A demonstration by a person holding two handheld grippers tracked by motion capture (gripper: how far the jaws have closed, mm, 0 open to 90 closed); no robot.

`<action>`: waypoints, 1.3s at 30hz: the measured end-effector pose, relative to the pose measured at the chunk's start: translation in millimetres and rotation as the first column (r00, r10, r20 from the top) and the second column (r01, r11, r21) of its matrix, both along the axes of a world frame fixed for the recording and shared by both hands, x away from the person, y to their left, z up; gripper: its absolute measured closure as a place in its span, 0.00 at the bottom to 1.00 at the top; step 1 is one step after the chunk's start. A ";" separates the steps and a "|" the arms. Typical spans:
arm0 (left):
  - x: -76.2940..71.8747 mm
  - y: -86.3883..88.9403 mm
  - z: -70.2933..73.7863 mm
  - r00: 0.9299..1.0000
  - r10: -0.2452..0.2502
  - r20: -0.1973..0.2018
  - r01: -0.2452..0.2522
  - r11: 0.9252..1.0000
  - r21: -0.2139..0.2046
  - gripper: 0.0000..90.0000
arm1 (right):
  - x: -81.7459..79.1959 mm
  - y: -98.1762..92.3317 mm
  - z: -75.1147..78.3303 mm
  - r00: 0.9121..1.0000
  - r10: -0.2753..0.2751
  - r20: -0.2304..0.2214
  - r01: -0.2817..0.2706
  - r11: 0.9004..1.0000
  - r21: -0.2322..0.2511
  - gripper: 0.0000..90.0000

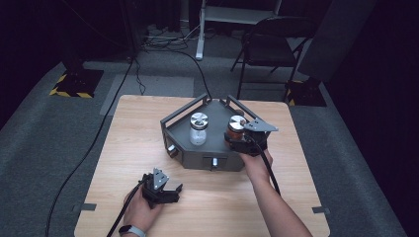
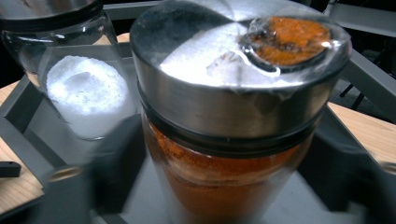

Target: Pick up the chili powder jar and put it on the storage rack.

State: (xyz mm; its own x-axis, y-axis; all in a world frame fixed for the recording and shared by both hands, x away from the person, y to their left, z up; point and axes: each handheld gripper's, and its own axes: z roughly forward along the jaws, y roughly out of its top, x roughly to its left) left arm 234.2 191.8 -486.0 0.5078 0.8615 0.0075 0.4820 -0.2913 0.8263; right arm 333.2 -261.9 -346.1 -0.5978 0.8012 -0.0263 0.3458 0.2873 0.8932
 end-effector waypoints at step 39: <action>0.1 -0.9 0.2 1.000 0.005 0.000 -0.005 1.000 0.001 0.05 | -77.5 -92.0 -86.5 0.993 -0.030 -0.111 0.017 0.993 -0.120 0.05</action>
